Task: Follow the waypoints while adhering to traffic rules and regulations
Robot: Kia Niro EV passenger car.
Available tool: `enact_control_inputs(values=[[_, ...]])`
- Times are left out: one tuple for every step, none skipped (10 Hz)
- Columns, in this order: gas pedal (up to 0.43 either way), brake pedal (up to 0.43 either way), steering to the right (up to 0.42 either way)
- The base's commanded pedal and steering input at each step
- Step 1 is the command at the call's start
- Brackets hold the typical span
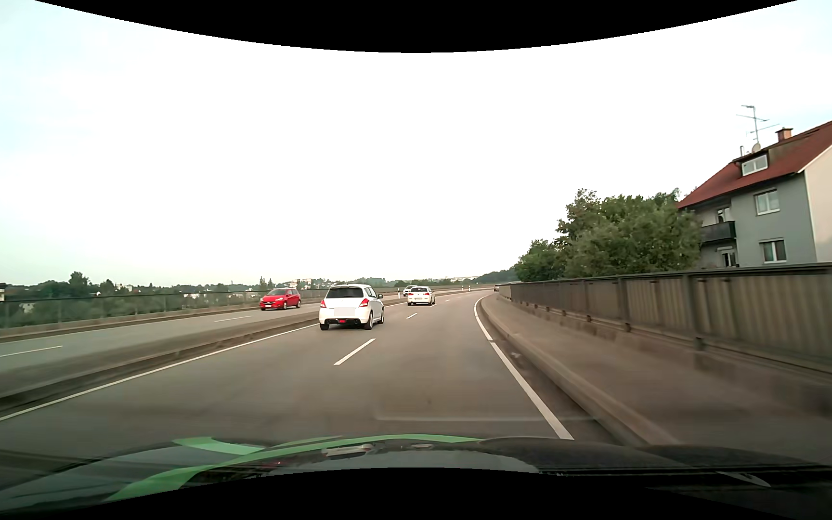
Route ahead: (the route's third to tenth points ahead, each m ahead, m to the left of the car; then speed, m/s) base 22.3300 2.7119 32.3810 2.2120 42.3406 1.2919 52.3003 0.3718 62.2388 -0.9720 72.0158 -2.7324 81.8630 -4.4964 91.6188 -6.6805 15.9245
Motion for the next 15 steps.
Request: enact_control_inputs(values=[[0.228, 0.000, 0.008], [0.228, 0.000, 0.009], [0.228, 0.000, 0.009], [0.228, 0.000, 0.009], [0.228, 0.000, 0.009], [0.228, 0.000, 0.009], [0.228, 0.000, 0.009], [0.228, 0.000, 0.010], [0.228, 0.000, 0.011], [0.228, 0.000, 0.011], [0.228, 0.000, 0.012], [0.228, 0.000, 0.011], [0.228, 0.000, 0.011], [0.228, 0.000, 0.011], [0.228, 0.000, 0.010]])
